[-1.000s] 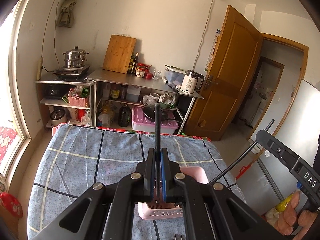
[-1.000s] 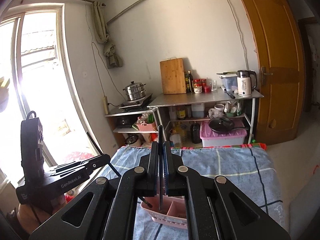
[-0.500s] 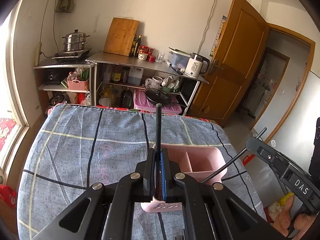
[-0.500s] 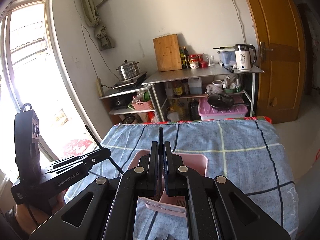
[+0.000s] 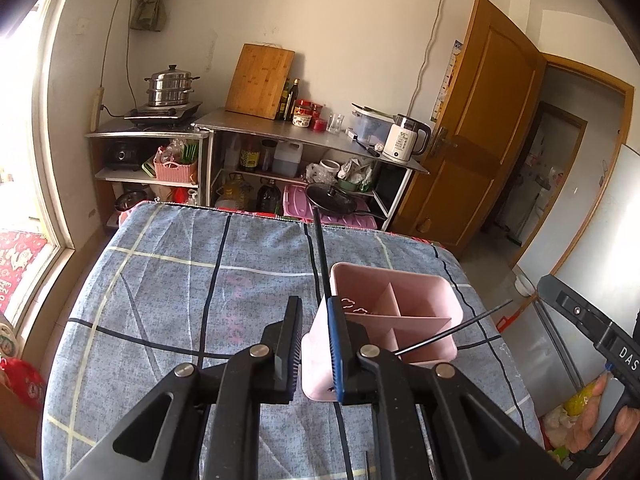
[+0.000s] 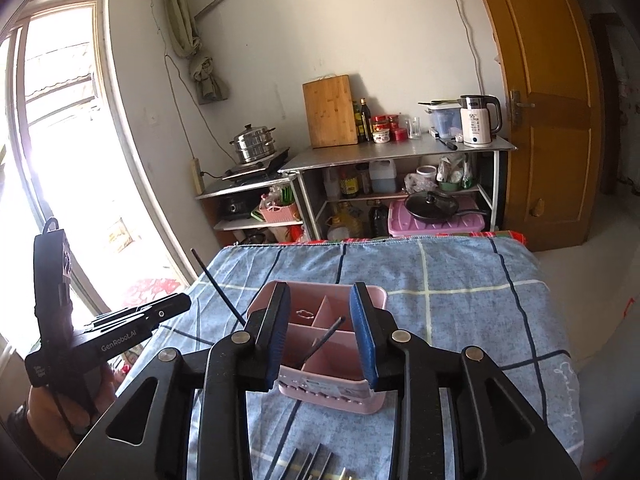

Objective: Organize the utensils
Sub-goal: 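Lower the chopsticks into the pink basket and open both tools, then grasp a black chopstick with the left tool while the right tool grasps a metal chopstick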

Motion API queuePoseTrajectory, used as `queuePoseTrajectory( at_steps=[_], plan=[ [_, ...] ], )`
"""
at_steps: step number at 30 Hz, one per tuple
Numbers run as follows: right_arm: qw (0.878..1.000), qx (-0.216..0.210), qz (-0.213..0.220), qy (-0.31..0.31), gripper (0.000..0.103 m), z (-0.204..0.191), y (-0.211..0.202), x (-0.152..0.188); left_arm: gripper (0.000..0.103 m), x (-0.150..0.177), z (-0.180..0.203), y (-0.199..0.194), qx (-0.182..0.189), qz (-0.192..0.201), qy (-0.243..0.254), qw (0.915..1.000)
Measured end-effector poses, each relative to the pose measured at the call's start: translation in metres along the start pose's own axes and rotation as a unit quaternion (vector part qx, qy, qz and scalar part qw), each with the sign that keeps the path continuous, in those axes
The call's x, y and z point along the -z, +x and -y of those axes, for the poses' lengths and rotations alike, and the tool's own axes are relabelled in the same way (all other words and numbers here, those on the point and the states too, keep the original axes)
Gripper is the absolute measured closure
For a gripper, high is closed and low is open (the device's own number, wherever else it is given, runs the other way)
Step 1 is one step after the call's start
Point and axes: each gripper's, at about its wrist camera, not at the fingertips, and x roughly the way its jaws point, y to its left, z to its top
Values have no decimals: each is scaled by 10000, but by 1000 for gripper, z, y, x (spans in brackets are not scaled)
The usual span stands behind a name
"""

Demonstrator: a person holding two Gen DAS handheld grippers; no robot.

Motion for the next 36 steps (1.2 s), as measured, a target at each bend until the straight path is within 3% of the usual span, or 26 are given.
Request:
queuePoseTrajectory(
  at_steps=[8, 22, 29, 36],
  plan=[
    [9999, 91, -70, -1, 71, 4, -41, 46, 90, 48, -1, -43, 164, 204, -16, 9997],
    [9960, 121, -877, 141, 71, 10, -59, 146, 90, 164, 24, -55, 437, -446, 258, 9977],
    [9909, 215, -1305, 241, 87, 16, -49, 175, 90, 191, 33, -40, 500, -832, 296, 9948],
    [9853, 204, -1652, 386, 90, 25, -29, 190, 90, 199, 37, -22, 489, -1093, 267, 9924]
  ],
)
